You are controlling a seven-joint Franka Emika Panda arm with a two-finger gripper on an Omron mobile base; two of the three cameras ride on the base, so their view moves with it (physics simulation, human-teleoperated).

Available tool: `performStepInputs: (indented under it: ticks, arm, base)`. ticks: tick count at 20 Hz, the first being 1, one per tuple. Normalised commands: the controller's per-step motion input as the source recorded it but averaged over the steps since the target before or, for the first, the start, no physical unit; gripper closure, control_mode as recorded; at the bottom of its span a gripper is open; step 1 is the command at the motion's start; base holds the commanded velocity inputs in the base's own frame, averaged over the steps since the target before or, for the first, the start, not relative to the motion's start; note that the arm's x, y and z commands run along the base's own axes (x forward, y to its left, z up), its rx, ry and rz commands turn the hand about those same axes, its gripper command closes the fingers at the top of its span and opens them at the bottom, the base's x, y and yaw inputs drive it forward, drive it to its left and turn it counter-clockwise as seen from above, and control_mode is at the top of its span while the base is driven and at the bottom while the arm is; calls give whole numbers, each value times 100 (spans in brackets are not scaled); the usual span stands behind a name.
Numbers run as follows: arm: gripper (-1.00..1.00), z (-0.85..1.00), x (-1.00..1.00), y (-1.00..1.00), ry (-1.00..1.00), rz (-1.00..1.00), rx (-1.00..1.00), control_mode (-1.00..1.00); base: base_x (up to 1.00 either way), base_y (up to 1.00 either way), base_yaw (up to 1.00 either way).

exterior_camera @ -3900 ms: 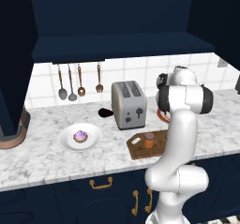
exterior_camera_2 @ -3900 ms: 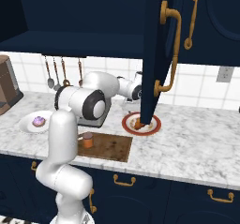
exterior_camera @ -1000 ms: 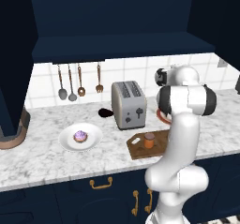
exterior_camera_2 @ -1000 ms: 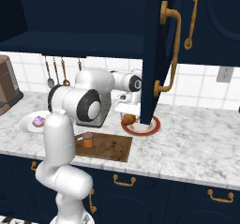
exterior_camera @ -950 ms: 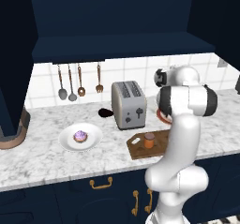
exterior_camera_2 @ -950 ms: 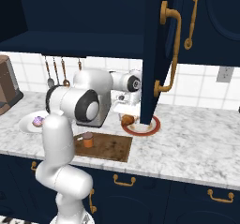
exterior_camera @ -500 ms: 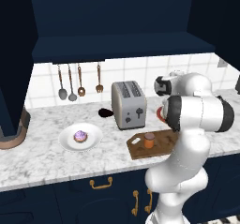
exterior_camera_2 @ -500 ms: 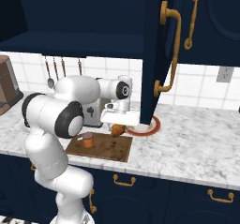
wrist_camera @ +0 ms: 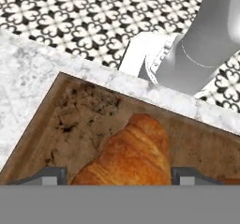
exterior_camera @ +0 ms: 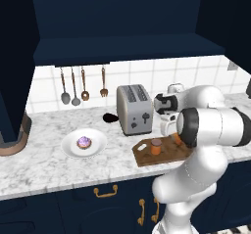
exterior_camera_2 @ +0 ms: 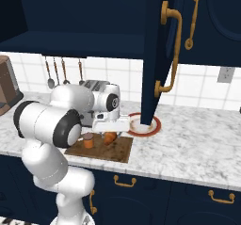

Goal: From the different types of pastries on the counter, select a croissant and place it on the cutting board. Then retrieve a jar of jam from the cabinet and place it alongside the croissant on the cutting board.

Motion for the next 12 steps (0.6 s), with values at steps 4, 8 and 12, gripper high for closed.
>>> performStepInputs:
  ticks: [4, 8, 12]
  arm:
    - [100, -30, 86, 0, 4, 18, 8, -100]
    - [100, -21, 4, 0, 1, 9, 16, -100]
    - [100, -41, -2, -9, 0, 2, 12, -100]
  base:
    - [0, 0, 0]
    - [0, 0, 0]
    - [0, 0, 0]
